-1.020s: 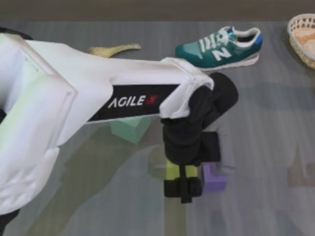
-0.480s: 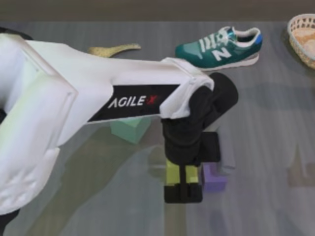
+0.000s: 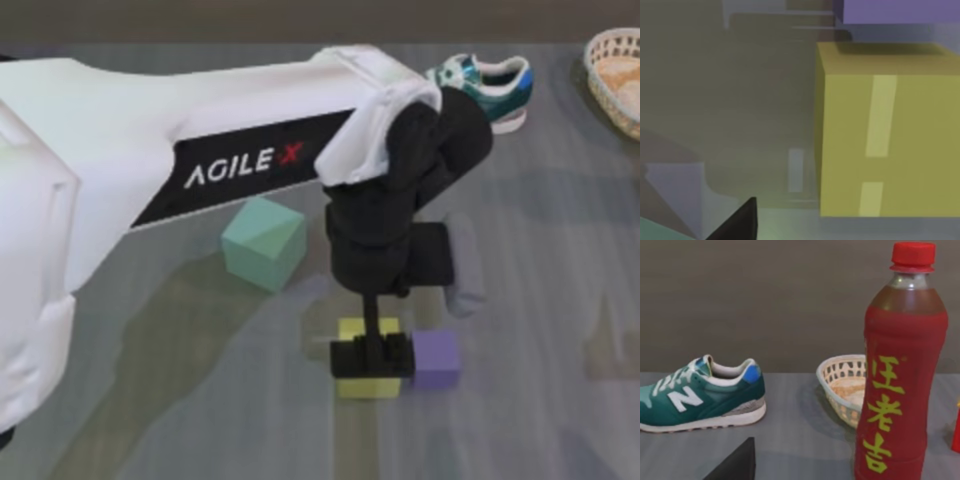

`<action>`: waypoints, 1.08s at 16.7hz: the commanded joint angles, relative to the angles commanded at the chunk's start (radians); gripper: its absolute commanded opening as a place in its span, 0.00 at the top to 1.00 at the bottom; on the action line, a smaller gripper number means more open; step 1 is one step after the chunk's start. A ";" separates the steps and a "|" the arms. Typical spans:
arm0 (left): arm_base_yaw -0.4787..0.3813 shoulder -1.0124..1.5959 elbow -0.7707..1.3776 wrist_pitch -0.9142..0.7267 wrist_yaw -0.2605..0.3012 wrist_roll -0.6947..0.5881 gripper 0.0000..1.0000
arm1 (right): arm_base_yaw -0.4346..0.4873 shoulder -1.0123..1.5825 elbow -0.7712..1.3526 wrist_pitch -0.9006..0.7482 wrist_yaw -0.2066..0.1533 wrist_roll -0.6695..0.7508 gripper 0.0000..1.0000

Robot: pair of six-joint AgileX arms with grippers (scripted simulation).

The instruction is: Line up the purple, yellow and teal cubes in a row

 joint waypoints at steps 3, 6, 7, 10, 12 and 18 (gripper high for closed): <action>0.002 -0.014 0.026 -0.035 0.000 0.001 0.00 | 0.000 0.000 0.000 0.000 0.000 0.000 0.00; -0.004 -0.011 0.024 -0.033 0.000 0.001 0.00 | 0.000 0.000 0.000 0.000 0.000 0.000 0.00; -0.002 -0.010 0.026 -0.033 0.000 -0.001 0.00 | 0.000 0.000 0.000 0.000 0.000 0.000 0.00; 0.036 0.017 0.066 -0.048 -0.002 -0.068 0.00 | 0.000 0.000 0.000 0.000 0.000 0.000 0.00; 0.084 0.050 0.113 -0.068 -0.002 -0.166 0.00 | 0.000 0.000 0.000 0.000 0.000 0.000 0.00; 0.270 0.157 0.279 -0.133 -0.004 -0.573 0.00 | 0.000 0.000 0.000 0.000 0.000 0.000 0.00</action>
